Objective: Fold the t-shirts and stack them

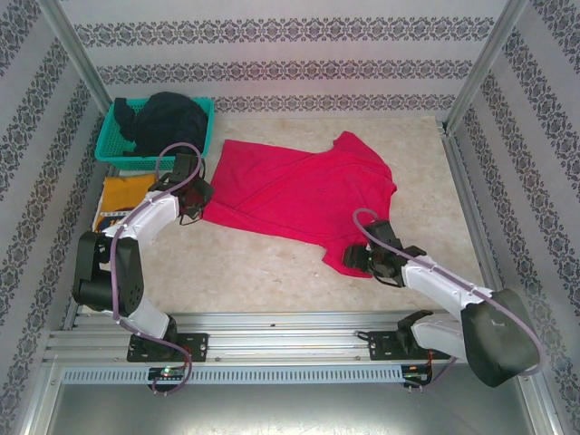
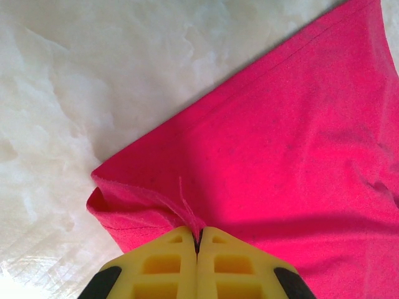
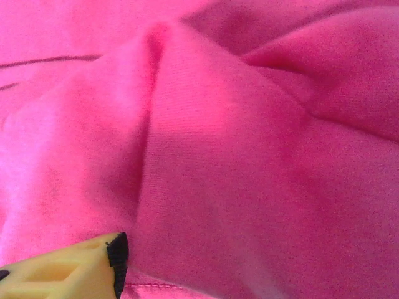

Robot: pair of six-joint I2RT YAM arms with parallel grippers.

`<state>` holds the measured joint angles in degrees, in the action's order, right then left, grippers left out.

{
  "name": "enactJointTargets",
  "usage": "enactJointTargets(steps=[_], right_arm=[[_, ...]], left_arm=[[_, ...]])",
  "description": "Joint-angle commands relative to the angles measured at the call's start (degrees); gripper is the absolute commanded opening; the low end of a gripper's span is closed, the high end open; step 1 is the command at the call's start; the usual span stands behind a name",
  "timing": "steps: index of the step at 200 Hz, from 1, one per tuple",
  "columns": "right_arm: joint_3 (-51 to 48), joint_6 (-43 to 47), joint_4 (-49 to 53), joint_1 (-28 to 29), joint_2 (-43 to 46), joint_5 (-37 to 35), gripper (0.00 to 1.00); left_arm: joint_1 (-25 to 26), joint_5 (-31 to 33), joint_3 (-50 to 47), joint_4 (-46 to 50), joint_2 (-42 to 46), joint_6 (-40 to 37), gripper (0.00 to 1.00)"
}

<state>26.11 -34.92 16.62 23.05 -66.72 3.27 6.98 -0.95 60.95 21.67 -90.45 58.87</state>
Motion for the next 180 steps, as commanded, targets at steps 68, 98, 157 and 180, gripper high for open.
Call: enactJointTargets(steps=[68,98,157,180], right_arm=[[8.25,5.03,9.03,8.11,-8.45,-13.89,0.49],[7.33,4.22,10.43,9.42,-6.49,-17.50,0.52],[8.12,4.05,9.16,10.00,-9.78,-21.60,0.41],[9.21,4.16,9.00,10.06,-12.39,-19.83,0.35]], left_arm=[[-0.92,-0.20,-1.30,-1.50,-0.54,-0.69,0.00],[-1.09,-0.18,-1.42,-1.70,-0.38,-0.78,0.00],[-1.09,-0.84,-1.65,-2.34,-0.69,-0.36,0.00],[-1.10,-0.57,-1.57,-1.99,-0.37,-0.60,0.00]])
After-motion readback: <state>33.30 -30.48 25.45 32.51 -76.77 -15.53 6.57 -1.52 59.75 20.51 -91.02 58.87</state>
